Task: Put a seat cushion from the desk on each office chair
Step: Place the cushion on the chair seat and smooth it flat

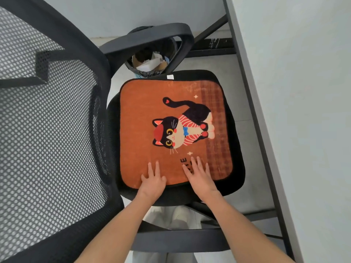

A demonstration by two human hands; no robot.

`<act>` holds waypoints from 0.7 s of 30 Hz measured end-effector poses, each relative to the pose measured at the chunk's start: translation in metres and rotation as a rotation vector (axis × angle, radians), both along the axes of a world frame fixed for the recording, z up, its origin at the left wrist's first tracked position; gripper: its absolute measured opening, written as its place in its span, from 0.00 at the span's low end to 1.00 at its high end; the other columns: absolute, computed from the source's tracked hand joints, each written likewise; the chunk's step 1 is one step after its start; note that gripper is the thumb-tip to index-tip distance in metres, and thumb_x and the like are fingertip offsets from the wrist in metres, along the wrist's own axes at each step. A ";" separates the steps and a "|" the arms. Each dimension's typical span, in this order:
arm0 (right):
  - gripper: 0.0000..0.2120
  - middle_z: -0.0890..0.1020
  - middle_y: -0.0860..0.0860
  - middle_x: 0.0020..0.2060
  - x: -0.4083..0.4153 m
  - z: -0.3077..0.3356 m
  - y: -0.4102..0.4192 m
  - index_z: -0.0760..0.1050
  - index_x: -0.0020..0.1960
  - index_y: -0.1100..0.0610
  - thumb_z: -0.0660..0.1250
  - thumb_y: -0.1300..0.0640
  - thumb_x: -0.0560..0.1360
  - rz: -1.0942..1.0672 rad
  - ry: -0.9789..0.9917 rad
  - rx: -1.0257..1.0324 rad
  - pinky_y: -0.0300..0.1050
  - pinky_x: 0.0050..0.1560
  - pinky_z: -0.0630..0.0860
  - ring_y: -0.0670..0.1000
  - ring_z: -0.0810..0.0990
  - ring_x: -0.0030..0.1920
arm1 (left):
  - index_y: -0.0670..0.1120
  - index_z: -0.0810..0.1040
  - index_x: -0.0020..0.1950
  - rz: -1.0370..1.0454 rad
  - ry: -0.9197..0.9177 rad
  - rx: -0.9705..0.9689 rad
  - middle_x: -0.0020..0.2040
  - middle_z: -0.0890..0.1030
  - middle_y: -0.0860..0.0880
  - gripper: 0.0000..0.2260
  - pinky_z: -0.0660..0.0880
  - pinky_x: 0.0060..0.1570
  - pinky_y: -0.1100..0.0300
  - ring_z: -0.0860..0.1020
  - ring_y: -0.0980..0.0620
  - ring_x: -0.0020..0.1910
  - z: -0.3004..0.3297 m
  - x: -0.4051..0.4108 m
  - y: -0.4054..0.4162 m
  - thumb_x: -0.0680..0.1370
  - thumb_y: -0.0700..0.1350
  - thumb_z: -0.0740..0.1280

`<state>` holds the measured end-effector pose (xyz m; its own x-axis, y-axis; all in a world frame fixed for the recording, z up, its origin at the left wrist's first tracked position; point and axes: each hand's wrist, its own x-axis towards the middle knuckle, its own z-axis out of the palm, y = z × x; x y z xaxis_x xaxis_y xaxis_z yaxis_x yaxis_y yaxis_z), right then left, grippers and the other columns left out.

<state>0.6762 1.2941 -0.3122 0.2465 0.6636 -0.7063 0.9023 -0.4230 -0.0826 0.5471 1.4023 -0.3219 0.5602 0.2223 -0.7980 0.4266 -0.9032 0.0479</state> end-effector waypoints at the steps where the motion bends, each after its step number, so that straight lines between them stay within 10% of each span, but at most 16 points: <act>1: 0.34 0.41 0.62 0.75 0.003 0.001 -0.001 0.42 0.76 0.54 0.56 0.67 0.76 -0.012 -0.019 0.015 0.64 0.72 0.41 0.64 0.36 0.74 | 0.40 0.65 0.62 0.016 -0.013 -0.020 0.75 0.42 0.31 0.11 0.63 0.64 0.32 0.44 0.27 0.72 0.001 0.002 -0.001 0.80 0.39 0.52; 21: 0.38 0.35 0.60 0.74 0.003 -0.007 -0.010 0.38 0.75 0.46 0.55 0.69 0.76 -0.152 0.036 0.011 0.66 0.72 0.41 0.65 0.32 0.72 | 0.41 0.64 0.62 0.158 0.037 0.020 0.76 0.43 0.35 0.12 0.62 0.64 0.32 0.43 0.31 0.74 0.003 -0.005 -0.017 0.80 0.33 0.49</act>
